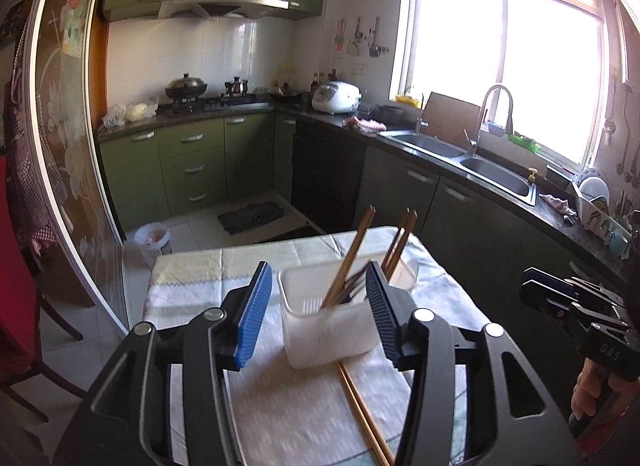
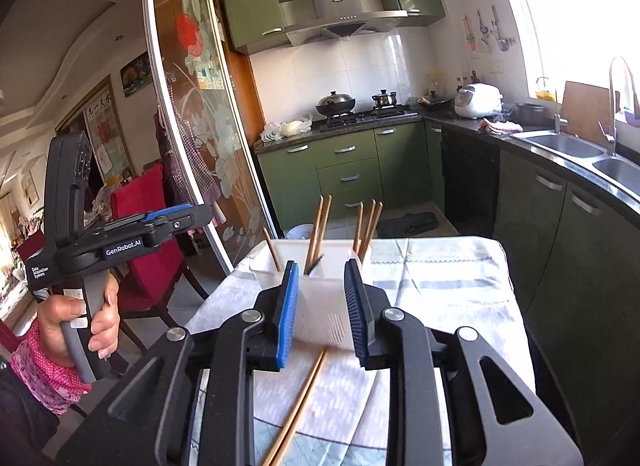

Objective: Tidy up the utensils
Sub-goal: 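Lower both chopsticks into the white basket and open both tools, then grasp a wooden chopstick beside the basket with the left tool and lift it upright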

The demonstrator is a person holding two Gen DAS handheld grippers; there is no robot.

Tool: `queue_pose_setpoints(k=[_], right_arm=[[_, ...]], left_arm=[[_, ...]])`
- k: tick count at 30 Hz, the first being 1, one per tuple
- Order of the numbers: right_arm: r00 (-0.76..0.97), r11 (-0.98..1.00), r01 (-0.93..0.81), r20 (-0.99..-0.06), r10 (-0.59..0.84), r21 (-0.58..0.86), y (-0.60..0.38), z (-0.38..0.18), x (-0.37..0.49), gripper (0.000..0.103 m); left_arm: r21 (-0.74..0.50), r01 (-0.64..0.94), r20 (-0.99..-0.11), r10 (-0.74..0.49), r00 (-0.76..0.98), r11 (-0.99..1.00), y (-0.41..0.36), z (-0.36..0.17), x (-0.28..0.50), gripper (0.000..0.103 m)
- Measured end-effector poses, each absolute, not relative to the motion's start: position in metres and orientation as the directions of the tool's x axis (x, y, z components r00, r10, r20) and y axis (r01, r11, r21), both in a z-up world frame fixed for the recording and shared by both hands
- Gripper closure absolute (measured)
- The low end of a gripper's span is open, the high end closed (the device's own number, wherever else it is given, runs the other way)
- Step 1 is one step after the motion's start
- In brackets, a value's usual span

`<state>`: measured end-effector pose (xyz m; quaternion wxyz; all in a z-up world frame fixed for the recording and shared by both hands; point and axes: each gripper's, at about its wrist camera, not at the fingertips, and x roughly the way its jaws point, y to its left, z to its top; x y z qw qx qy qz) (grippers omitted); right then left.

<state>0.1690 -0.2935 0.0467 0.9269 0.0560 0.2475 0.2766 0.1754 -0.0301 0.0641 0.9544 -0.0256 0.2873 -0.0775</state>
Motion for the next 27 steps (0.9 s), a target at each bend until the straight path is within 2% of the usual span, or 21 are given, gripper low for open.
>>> queue_pose_setpoints(k=[4, 8, 13, 18, 27], right_arm=[[0.717, 0.844, -0.441, -0.447, 0.535, 0.304, -0.323, 0.017, 0.145, 0.075], [0.696, 0.835, -0.401, -0.467, 0.546, 0.377, -0.350, -0.010, 0.133, 0.073], [0.686, 0.831, -0.362, -0.483, 0.545, 0.423, -0.374, -0.029, 0.126, 0.073], [0.690, 0.827, -0.353, -0.474, 0.546, 0.438, -0.387, -0.032, 0.122, 0.073], [0.677, 0.815, -0.353, -0.475, 0.562, 0.461, -0.385, -0.033, 0.129, 0.072]], left_arm=[[-0.155, 0.121, -0.718, -0.196, 0.668, 0.980, -0.048, 0.006, 0.173, 0.055], [-0.182, 0.086, -0.798, -0.198, 0.569, 0.980, -0.062, -0.050, 0.178, 0.055], [-0.156, 0.032, -0.811, -0.147, 0.566, 0.987, -0.071, -0.089, 0.193, 0.056], [-0.098, -0.002, -0.814, -0.079, 0.575, 0.995, -0.078, -0.107, 0.204, 0.065], [-0.043, -0.012, -0.829, -0.029, 0.559, 0.999, -0.089, -0.124, 0.202, 0.065]])
